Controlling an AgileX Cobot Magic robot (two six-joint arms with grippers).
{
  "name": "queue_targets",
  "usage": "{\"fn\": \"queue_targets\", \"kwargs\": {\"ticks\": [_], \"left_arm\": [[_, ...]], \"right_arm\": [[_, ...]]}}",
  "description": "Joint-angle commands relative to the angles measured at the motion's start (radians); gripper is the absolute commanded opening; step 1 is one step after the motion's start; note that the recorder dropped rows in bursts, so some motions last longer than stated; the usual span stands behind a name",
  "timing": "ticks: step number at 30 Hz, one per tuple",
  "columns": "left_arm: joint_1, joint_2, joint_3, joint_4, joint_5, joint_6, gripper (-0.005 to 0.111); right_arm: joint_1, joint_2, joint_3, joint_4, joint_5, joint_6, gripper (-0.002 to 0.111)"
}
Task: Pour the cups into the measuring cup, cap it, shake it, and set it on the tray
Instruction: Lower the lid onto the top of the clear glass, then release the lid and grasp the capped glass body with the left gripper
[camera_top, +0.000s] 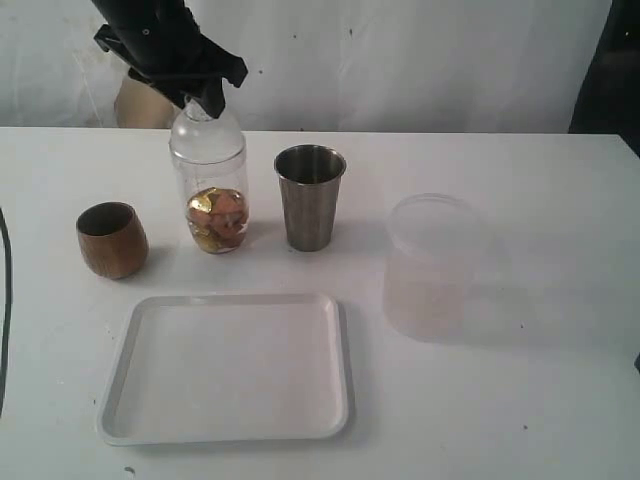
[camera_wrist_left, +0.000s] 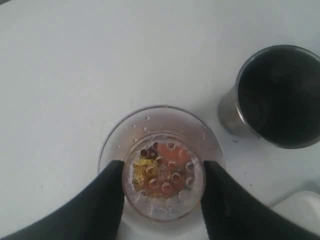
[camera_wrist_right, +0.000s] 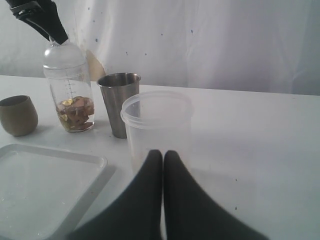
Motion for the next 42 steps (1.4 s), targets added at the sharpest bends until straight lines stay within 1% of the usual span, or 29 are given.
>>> {"fn": "queue_targets", "kwargs": {"ticks": [1, 6, 11, 17, 20, 28, 30, 37, 42], "left_arm": [[-0.003, 0.044, 0.007, -0.02, 0.024, -0.003, 0.023], [-0.003, 0.046, 0.007, -0.02, 0.038, -0.016, 0.022], [-0.003, 0.049, 0.015, -0.02, 0.038, -0.022, 0.015], [-0.003, 0.049, 0.145, -0.02, 0.034, -0.022, 0.015], [-0.003, 0.049, 0.198, -0.023, -0.009, -0.022, 0.015], [-0.003, 0.028, 0.215, -0.03, -0.018, -0.02, 0.015], [-0.003, 0.012, 0.215, -0.03, -0.029, -0.02, 0.022], [-0.003, -0.015, 0.215, -0.018, -0.061, -0.027, 0.059], [-0.003, -0.031, 0.215, -0.016, -0.099, -0.027, 0.077]], "right_arm": [[-0.006, -0.006, 0.006, 0.002, -0.005, -0.009, 0.0], [-0.006, -0.006, 0.006, 0.002, -0.005, -0.009, 0.0], [-0.006, -0.006, 0.006, 0.002, -0.005, -0.009, 0.0], [-0.006, -0.006, 0.006, 0.002, -0.005, -0.009, 0.0], [-0.006, -0.006, 0.006, 0.002, -0.005, -0.009, 0.0], [-0.006, -0.006, 0.006, 0.002, -0.005, -0.009, 0.0], [-0.006, -0.006, 0.006, 0.002, -0.005, -0.009, 0.0], [-0.006, -0.006, 0.006, 0.002, -0.005, -0.009, 0.0], [-0.006, -0.006, 0.006, 0.002, -0.005, -0.009, 0.0]]}}
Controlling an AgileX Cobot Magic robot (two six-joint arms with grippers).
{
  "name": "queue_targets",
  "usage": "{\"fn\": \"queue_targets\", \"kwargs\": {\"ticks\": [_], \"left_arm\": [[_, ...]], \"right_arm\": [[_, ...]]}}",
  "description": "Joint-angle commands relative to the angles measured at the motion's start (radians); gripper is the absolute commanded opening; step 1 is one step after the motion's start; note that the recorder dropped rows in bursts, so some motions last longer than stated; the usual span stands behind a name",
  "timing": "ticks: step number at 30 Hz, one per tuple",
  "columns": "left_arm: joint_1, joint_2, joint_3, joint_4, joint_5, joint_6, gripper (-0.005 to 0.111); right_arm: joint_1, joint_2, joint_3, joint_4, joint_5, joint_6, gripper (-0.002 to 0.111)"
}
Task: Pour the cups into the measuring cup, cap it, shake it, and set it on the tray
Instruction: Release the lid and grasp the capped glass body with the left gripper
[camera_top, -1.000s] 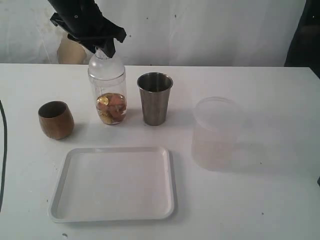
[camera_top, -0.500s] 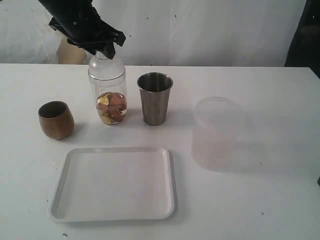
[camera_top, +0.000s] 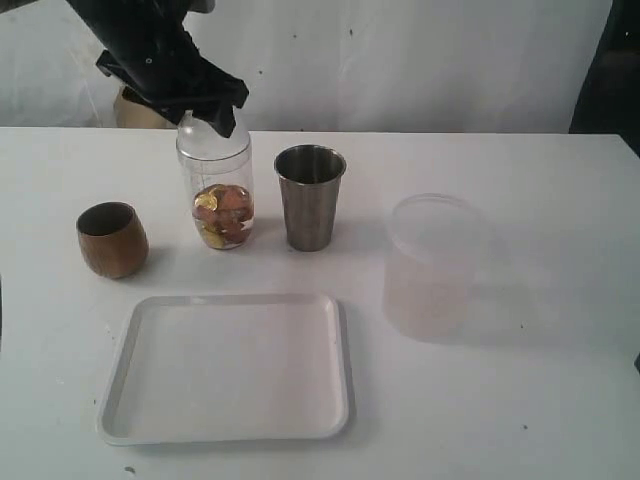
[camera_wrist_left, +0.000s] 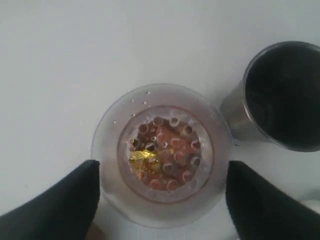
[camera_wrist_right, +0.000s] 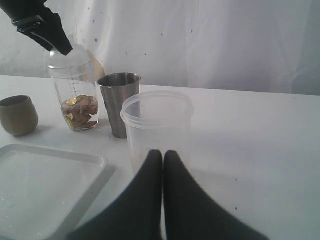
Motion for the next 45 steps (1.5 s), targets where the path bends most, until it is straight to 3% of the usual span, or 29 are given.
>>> {"fn": "queue_targets", "kwargs": {"ticks": [1, 4, 10, 16, 22, 31, 34, 38, 45], "left_arm": [[-0.003, 0.01, 0.026, 0.003, 0.038, -0.011, 0.08], [-0.003, -0.012, 0.026, 0.015, 0.027, -0.011, 0.085], [-0.003, -0.087, 0.037, 0.041, 0.017, -0.011, 0.085], [-0.003, -0.213, 0.229, -0.018, -0.176, -0.011, 0.085], [-0.003, -0.368, 0.569, -0.078, -0.536, -0.009, 0.085], [-0.036, -0.438, 1.097, -0.15, -1.333, -0.013, 0.085], [-0.081, -0.416, 1.19, -0.093, -1.545, -0.032, 0.085], [-0.113, -0.356, 1.228, 0.045, -1.705, -0.14, 0.085], [-0.113, -0.212, 1.228, 0.012, -1.922, -0.174, 0.085]], "right_arm": [[-0.006, -0.006, 0.006, 0.002, -0.005, -0.009, 0.0], [-0.006, -0.006, 0.006, 0.002, -0.005, -0.009, 0.0], [-0.006, -0.006, 0.006, 0.002, -0.005, -0.009, 0.0], [-0.006, -0.006, 0.006, 0.002, -0.005, -0.009, 0.0], [-0.006, -0.006, 0.006, 0.002, -0.005, -0.009, 0.0], [-0.006, -0.006, 0.006, 0.002, -0.005, -0.009, 0.0], [-0.006, -0.006, 0.006, 0.002, -0.005, -0.009, 0.0], [-0.006, -0.006, 0.006, 0.002, -0.005, -0.007, 0.0], [-0.006, -0.006, 0.006, 0.002, -0.005, 0.004, 0.0]]}}
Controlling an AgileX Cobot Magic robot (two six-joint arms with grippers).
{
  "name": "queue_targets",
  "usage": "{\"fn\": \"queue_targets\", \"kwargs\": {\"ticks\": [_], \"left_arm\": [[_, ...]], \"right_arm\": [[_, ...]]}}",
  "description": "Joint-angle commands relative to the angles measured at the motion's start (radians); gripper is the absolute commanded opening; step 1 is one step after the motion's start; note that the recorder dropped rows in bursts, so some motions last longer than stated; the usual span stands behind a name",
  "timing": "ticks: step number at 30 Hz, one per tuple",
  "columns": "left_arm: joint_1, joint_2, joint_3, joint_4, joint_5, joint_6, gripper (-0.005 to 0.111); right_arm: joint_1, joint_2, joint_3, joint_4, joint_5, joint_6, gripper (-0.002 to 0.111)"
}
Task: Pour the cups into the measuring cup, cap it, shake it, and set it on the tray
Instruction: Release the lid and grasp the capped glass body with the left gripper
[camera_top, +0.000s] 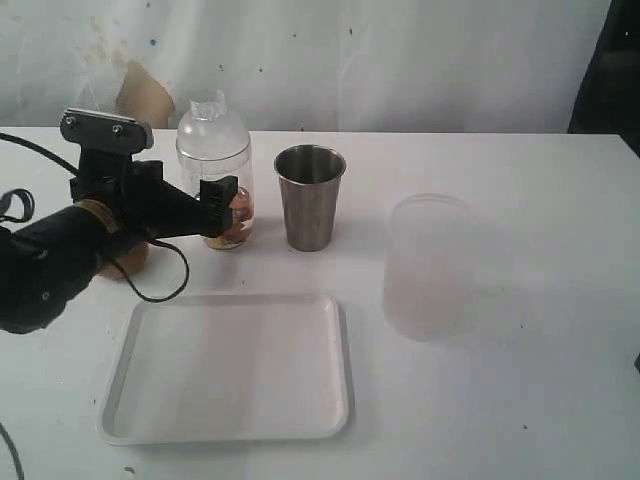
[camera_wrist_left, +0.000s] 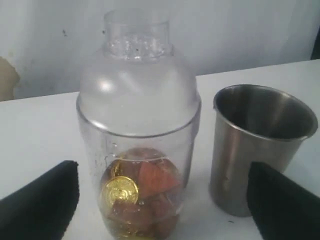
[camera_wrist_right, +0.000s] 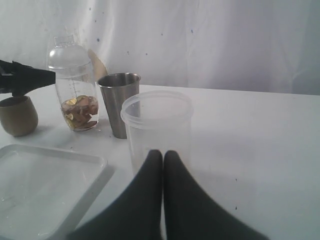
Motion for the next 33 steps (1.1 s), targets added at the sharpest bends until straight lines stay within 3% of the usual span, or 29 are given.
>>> {"fn": "queue_targets", "kwargs": {"ticks": [1, 4, 7, 23, 29, 33], "left_arm": [[-0.003, 0.085, 0.005, -0.006, -0.196, -0.019, 0.085], [-0.003, 0.139, 0.0, -0.004, -0.322, -0.019, 0.085], [-0.003, 0.186, -0.035, -0.006, -0.343, -0.019, 0.085], [-0.003, 0.327, -0.24, -0.02, -0.302, -0.01, 0.085], [-0.001, 0.336, -0.284, -0.241, -0.238, -0.003, 0.085], [-0.001, 0.336, -0.312, -0.246, -0.169, -0.003, 0.085]], "right_arm": [[-0.006, -0.006, 0.006, 0.001, -0.005, 0.001, 0.0], [-0.006, -0.006, 0.006, 0.001, -0.005, 0.001, 0.0], [-0.006, -0.006, 0.006, 0.001, -0.005, 0.001, 0.0], [-0.006, -0.006, 0.006, 0.001, -0.005, 0.001, 0.0], [-0.006, -0.006, 0.006, 0.001, -0.005, 0.001, 0.0], [-0.006, -0.006, 0.006, 0.001, -0.005, 0.001, 0.0]]}}
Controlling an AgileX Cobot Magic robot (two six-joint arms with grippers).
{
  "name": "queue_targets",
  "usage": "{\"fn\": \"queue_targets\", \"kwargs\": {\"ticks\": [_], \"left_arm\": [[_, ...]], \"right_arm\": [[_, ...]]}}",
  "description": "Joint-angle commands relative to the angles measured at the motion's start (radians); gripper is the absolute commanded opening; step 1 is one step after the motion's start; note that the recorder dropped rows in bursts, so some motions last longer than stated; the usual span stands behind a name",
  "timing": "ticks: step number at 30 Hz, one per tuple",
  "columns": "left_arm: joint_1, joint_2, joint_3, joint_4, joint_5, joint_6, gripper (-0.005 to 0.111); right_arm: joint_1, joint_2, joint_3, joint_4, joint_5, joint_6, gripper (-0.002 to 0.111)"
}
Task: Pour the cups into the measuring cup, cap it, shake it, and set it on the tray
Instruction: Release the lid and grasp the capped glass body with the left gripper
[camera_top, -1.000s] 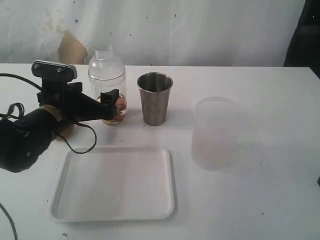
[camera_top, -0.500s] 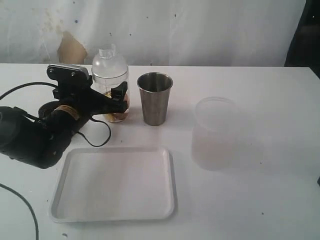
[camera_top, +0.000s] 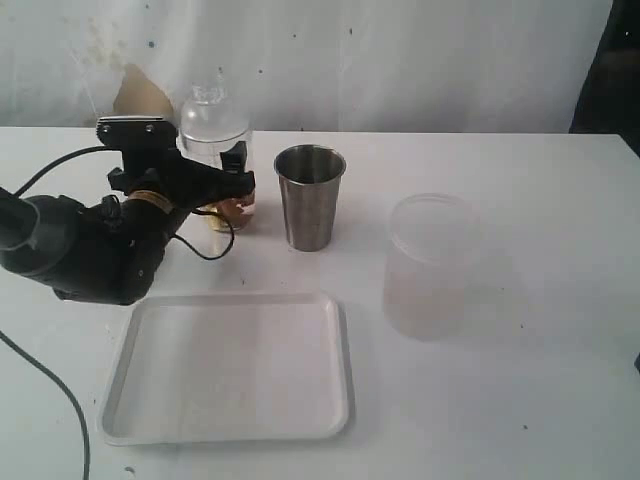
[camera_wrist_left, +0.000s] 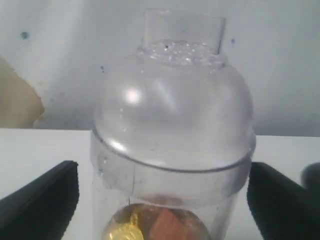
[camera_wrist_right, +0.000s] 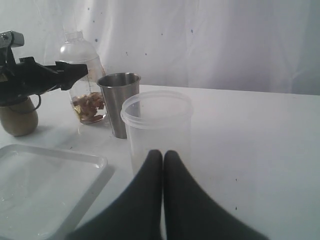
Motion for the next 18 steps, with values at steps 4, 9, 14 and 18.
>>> {"fn": "queue_targets", "kwargs": {"ticks": [4, 9, 14, 18], "left_arm": [[0.0, 0.0, -0.042, 0.037, 0.113, 0.004, 0.085], [0.0, 0.0, -0.055, 0.024, 0.101, 0.04, 0.085], [0.0, 0.0, -0.076, 0.017, 0.111, 0.091, 0.085], [0.0, 0.0, -0.076, 0.017, 0.102, 0.091, 0.086]], "right_arm": [[-0.006, -0.006, 0.006, 0.001, -0.006, 0.001, 0.0], [-0.006, -0.006, 0.006, 0.001, -0.006, 0.001, 0.0], [-0.006, -0.006, 0.006, 0.001, -0.006, 0.001, 0.0], [-0.006, -0.006, 0.006, 0.001, -0.006, 0.001, 0.0]]}}
